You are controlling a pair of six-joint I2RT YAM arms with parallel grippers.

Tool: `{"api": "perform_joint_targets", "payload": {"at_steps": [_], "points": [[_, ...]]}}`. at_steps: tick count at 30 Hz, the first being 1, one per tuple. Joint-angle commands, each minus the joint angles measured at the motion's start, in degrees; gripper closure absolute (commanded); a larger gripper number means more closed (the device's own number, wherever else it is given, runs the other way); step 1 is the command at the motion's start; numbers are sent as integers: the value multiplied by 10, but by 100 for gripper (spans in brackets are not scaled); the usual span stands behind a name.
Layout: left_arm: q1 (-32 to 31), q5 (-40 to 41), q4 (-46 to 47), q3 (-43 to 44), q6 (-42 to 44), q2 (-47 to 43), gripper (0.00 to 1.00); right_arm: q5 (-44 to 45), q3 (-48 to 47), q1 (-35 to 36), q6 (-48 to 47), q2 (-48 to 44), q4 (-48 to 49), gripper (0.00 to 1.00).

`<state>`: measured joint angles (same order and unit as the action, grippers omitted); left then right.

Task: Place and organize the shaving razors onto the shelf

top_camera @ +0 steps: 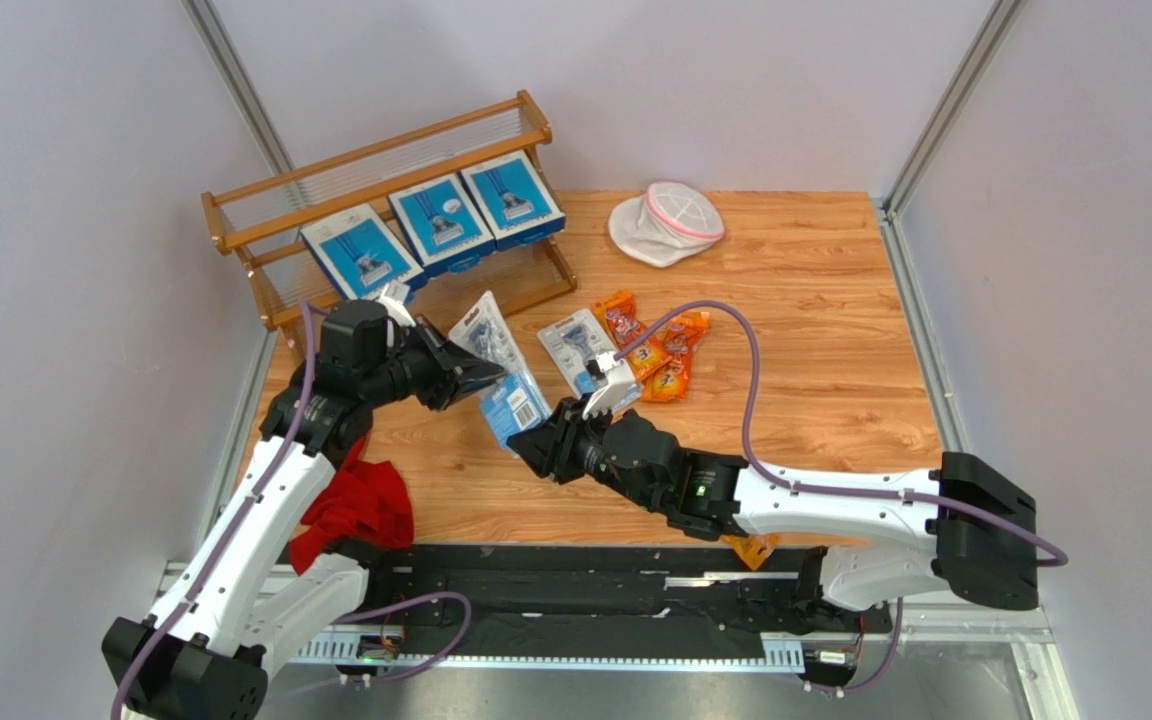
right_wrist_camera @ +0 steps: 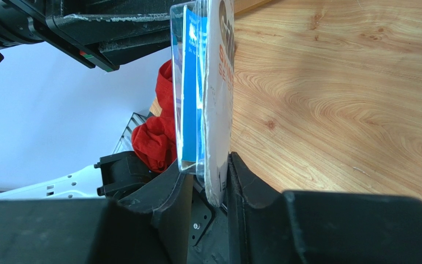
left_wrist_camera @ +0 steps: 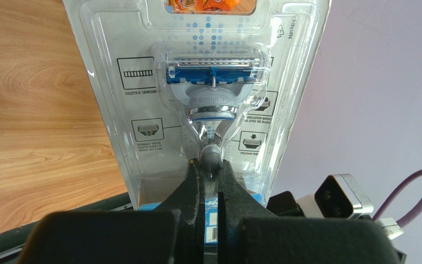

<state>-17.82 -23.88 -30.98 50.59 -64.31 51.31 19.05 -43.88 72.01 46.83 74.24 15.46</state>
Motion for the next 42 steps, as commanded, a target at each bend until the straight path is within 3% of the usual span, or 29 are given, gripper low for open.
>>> {"api": "perform_joint_targets", "payload": {"at_steps": [1,9,14,15,18,21,31,33,42], "points": [[2,-36,27,-1,-7,-24,100,55,8,-2,22,-14,24,82],[2,-46,39,-10,1,-29,100,66,20,-3,23,-34,19,94],[2,-45,29,-6,23,-29,79,58,12,-3,18,-31,15,100],[2,-46,28,-6,27,-31,65,57,11,-3,17,-31,15,100],[2,-36,8,0,45,-35,38,55,12,-3,14,-34,15,100],[2,-25,-21,11,64,-37,29,54,12,-4,11,-39,15,100],[2,24,-81,62,132,-80,15,55,11,-3,4,-47,4,100],[2,33,-102,89,155,-91,1,45,9,-3,0,-45,3,100],[2,107,-238,235,248,-77,1,-10,-45,-18,-6,-17,-18,100]]}}
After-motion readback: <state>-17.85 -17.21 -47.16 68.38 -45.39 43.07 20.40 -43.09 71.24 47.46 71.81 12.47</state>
